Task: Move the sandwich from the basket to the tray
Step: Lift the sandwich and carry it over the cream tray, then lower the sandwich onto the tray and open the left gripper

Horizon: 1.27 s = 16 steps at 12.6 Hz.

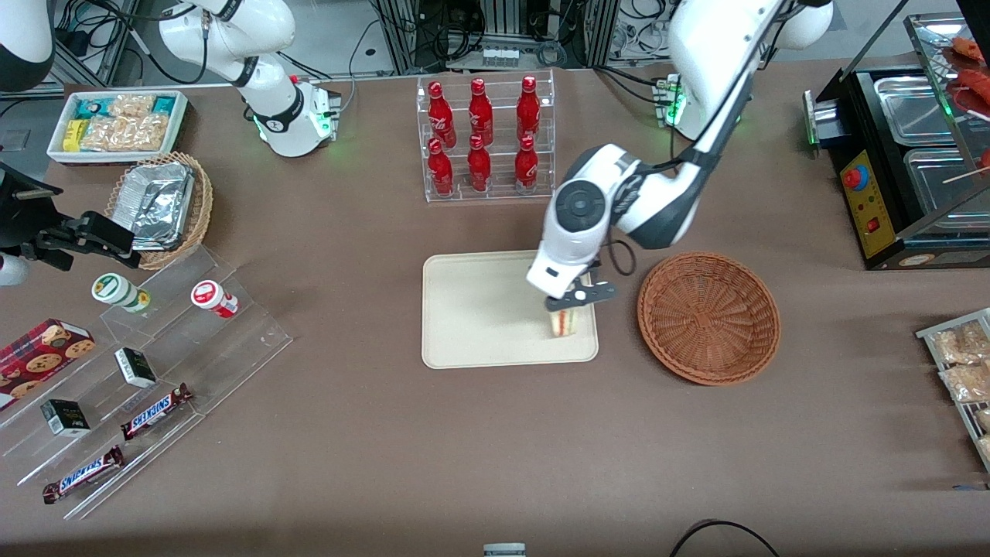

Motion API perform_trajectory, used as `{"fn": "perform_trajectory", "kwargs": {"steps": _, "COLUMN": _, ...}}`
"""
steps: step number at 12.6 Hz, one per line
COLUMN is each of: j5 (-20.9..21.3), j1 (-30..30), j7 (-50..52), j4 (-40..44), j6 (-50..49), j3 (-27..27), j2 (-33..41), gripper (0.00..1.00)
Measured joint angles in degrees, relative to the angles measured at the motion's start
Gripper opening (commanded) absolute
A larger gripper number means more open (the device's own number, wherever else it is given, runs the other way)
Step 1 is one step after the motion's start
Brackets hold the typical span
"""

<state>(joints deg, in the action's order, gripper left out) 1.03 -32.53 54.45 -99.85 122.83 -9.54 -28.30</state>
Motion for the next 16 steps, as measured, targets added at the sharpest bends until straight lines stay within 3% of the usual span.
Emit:
{"fn": "perform_trajectory", "kwargs": {"steps": 4, "j5": 3.5, "j1": -3.8, "j7": 6.9, "j4": 8.5, "j6": 0.0, "j3": 0.1, "j2": -7.3, "gripper": 0.04}}
{"fn": "perform_trajectory", "kwargs": {"steps": 8, "j5": 4.0, "j1": -5.8, "j7": 10.5, "j4": 12.4, "j6": 0.0, "j3": 0.1, "j2": -11.5, "gripper": 0.06}}
{"fn": "perform_trajectory", "kwargs": {"steps": 10, "j5": 4.0, "j1": -6.3, "j7": 11.5, "j4": 13.2, "j6": 0.0, "j3": 0.1, "j2": -12.1, "gripper": 0.12}}
{"fn": "perform_trajectory", "kwargs": {"steps": 11, "j5": 4.0, "j1": -6.6, "j7": 11.9, "j4": 13.4, "j6": 0.0, "j3": 0.1, "j2": -12.4, "gripper": 0.36}}
{"fn": "perform_trajectory", "kwargs": {"steps": 12, "j5": 4.1, "j1": -7.0, "j7": 12.2, "j4": 13.6, "j6": 0.0, "j3": 0.1, "j2": -12.8, "gripper": 0.76}}
{"fn": "perform_trajectory", "kwargs": {"steps": 13, "j5": 4.1, "j1": -7.3, "j7": 12.4, "j4": 13.9, "j6": 0.0, "j3": 0.1, "j2": -13.2, "gripper": 1.00}}
{"fn": "perform_trajectory", "kwargs": {"steps": 16, "j5": 4.1, "j1": -7.5, "j7": 12.5, "j4": 14.4, "j6": 0.0, "j3": 0.1, "j2": -13.5, "gripper": 1.00}}
